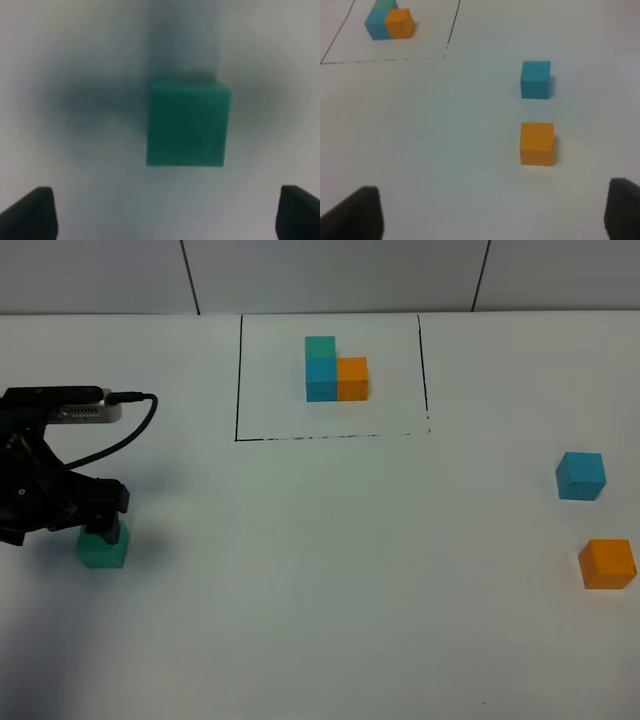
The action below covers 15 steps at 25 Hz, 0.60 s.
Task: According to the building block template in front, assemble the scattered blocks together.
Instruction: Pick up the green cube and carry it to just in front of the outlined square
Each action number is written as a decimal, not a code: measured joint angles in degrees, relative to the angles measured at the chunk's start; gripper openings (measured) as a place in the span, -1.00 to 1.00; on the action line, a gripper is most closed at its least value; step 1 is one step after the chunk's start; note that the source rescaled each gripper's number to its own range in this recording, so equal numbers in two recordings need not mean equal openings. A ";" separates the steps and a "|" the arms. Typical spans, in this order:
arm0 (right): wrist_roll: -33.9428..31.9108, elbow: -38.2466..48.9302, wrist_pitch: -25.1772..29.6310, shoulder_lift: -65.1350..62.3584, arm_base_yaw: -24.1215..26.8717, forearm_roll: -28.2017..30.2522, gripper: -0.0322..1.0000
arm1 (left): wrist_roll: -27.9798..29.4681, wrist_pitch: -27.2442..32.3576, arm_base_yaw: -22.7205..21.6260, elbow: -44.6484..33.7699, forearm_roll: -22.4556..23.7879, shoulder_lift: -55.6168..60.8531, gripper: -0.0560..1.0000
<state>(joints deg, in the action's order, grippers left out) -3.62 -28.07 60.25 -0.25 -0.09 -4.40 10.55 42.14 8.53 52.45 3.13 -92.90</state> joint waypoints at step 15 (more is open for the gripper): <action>0.00 0.00 0.00 0.00 0.00 0.00 0.57 | 0.00 -3.85 0.00 1.80 -1.42 -6.97 0.97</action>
<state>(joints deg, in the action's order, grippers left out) -3.62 -28.07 60.25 -0.25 -0.09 -4.40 10.55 38.29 8.53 54.25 1.70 -99.88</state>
